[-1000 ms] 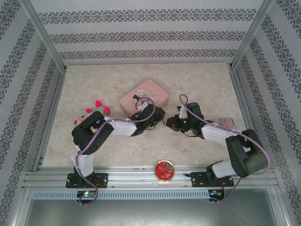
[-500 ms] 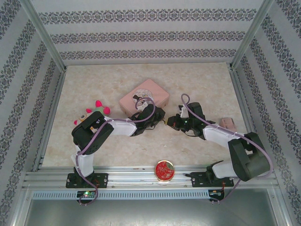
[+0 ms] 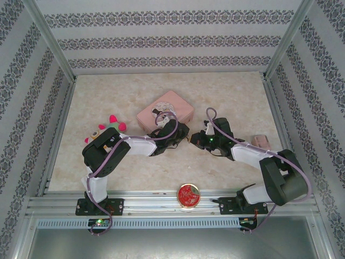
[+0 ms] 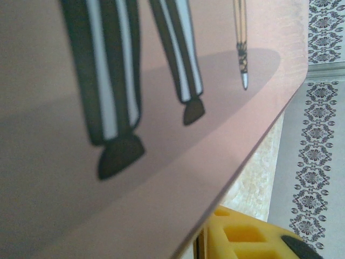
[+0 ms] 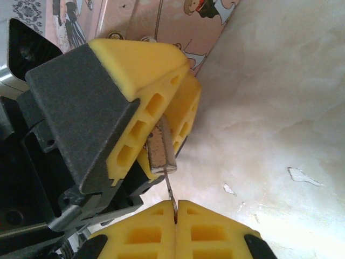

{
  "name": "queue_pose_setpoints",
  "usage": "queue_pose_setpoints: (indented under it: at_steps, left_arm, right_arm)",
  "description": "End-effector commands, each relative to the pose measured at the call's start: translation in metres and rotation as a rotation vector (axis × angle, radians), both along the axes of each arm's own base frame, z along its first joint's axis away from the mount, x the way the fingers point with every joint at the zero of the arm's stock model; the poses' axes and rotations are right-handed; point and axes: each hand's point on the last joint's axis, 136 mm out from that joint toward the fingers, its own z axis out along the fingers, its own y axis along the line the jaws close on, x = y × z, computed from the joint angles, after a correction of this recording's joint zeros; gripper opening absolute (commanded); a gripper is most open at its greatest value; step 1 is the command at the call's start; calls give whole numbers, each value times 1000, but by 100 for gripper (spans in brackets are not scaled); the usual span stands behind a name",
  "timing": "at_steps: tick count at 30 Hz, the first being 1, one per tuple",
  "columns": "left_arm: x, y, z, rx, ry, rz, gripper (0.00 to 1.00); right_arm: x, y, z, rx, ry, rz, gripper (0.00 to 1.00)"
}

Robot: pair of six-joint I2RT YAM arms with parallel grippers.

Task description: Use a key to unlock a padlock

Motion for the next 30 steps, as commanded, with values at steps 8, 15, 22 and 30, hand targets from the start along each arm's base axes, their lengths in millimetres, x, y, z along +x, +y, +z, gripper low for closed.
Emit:
queue_pose_setpoints:
  at_steps: [8, 15, 22, 30]
  left_arm:
    - [-30, -21, -29, -69, 160, -84, 0]
    - [-32, -21, -28, -64, 156, -95, 0]
    - [-34, -23, -26, -63, 151, -115, 0]
    - [-37, -27, -25, -80, 153, -134, 0]
  right_arm:
    - [14, 0, 2, 31, -49, -99, 0]
    - [25, 3, 6, 67, -61, -129, 0]
    - [38, 4, 15, 80, -111, -151, 0]
    - [48, 2, 33, 47, -248, -210, 0]
